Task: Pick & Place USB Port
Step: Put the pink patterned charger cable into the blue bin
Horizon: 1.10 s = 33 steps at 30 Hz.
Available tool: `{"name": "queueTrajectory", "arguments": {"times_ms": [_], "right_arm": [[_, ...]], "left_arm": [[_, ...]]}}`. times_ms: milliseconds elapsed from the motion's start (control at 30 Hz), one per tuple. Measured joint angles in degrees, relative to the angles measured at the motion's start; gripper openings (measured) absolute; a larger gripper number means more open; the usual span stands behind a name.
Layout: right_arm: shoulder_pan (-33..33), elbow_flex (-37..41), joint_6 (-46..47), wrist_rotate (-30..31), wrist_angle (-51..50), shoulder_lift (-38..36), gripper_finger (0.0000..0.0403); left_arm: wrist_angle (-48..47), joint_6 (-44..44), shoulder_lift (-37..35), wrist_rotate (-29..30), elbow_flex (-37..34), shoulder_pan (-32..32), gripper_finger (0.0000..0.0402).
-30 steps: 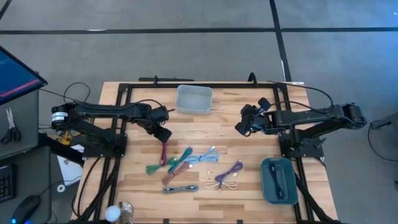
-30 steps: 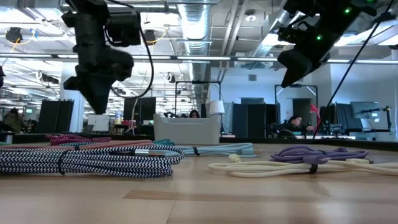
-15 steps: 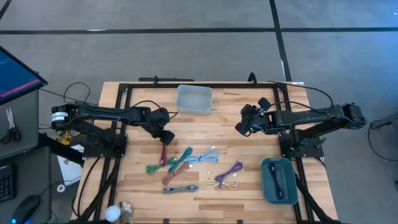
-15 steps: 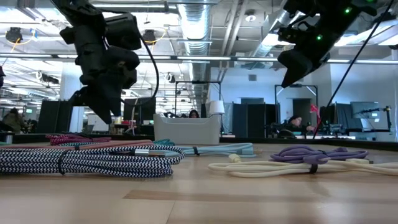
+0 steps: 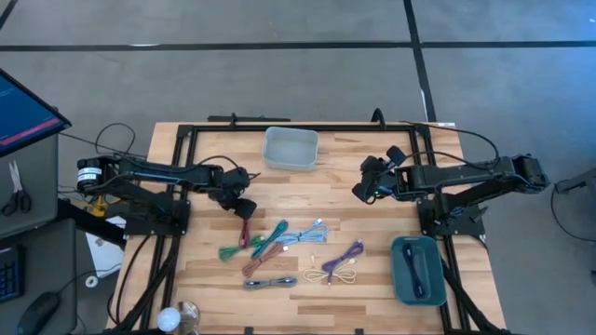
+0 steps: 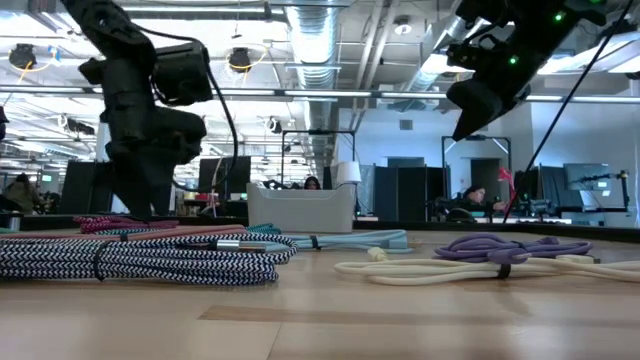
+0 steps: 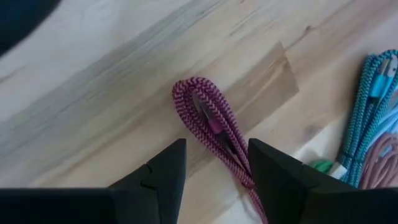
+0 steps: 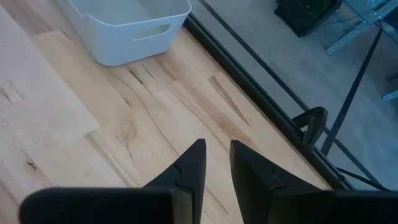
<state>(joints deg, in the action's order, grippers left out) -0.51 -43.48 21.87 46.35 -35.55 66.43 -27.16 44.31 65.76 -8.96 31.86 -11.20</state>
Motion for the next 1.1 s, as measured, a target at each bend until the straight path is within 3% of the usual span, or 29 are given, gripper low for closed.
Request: {"name": "queueTrajectory", "arguments": {"times_ms": [200, 700, 1100], "right_arm": [[0.0, 0.0, 0.0, 0.01, 0.0, -0.02, 0.0065], [-0.01, 0.0, -0.02, 0.02, 0.0, -0.02, 0.0065], [-0.02, 0.0, -0.02, 0.05, -0.02, -0.02, 0.0065]], "left_arm": [[6.56, 0.99, 0.0, -0.3, -1.54, 0.0, 0.0173], [7.15, 0.99, 0.15, 1.53, -1.54, 0.0, 0.0173], [11.35, 0.75, 5.72, 1.36, -2.56, 0.0, 0.0172]]}}
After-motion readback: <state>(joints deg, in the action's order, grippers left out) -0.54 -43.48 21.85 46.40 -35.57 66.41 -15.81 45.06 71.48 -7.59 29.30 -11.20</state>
